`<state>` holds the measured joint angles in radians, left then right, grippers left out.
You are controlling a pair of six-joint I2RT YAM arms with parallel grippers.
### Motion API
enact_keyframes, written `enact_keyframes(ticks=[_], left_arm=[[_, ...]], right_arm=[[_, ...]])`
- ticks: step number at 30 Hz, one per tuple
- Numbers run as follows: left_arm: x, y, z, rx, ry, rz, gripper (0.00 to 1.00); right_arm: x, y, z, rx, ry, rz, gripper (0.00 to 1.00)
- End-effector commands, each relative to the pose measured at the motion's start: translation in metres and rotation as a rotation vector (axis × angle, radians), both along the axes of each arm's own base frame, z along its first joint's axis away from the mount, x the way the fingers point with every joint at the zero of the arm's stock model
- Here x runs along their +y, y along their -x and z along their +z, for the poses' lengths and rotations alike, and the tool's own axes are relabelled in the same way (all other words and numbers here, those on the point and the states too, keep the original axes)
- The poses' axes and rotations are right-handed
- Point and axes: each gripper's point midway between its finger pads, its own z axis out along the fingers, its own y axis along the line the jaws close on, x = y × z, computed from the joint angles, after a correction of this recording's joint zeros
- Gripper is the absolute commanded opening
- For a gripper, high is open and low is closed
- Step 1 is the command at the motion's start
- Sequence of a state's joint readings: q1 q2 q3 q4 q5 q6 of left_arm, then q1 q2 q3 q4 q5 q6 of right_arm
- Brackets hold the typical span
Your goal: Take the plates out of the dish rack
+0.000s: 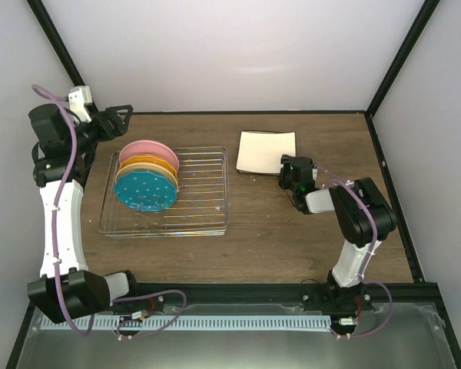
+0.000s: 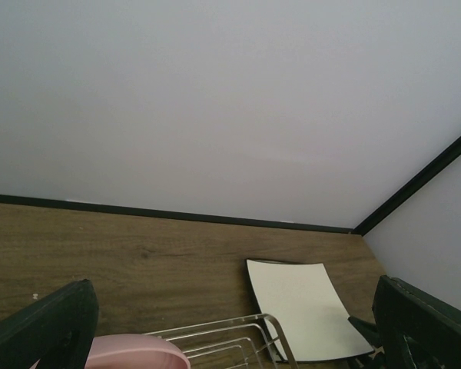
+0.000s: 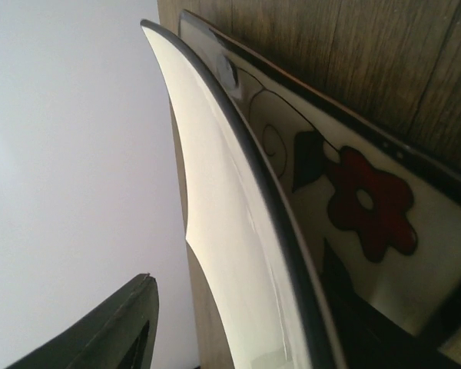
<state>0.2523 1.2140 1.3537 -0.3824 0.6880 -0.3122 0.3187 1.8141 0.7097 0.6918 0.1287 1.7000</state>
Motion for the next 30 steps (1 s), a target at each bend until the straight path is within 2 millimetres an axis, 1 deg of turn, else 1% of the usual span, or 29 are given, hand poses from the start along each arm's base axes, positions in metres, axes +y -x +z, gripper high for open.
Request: enact_keyframes(ticks=[1,2,6,9,12,16,21,26,30], left_arm=[[-0.006,0.007,0.010,-0.040,0.003,-0.024,1.00],[-0.007,0.008,0.010,-0.040,0.005,-0.025,1.00],[-0.008,0.010,0.009,-0.042,0.010,-0.026,1.00],[-0.008,0.012,0.009,-0.042,0.015,-0.026,1.00],[-0.008,0.013,0.010,-0.045,0.013,-0.025,1.00],[-0.009,0.015,0.009,-0.044,0.009,-0.025,1.00],[-0.009,0.015,0.010,-0.045,0.010,-0.024,1.00],[-0.008,0.015,0.008,-0.039,0.011,-0.023,1.00],[-0.008,0.014,0.008,-0.039,0.015,-0.020,1.00]], right_arm=[[0.006,0.000,0.030,-0.004,-0.052,0.000,0.59],[0.006,0.004,0.023,0.052,-0.048,0.004,0.60],[0.016,0.013,0.010,0.175,-0.070,0.044,0.63],[0.019,0.019,-0.001,0.229,-0.079,0.061,0.63],[0.021,0.021,-0.009,0.253,-0.092,0.068,0.64],[0.024,0.015,-0.017,0.285,-0.096,0.087,0.66],[0.023,0.003,-0.017,0.295,-0.087,0.091,0.69],[0.012,-0.013,-0.012,0.295,-0.064,0.085,0.69],[0.005,-0.018,-0.012,0.307,-0.058,0.078,0.71]])
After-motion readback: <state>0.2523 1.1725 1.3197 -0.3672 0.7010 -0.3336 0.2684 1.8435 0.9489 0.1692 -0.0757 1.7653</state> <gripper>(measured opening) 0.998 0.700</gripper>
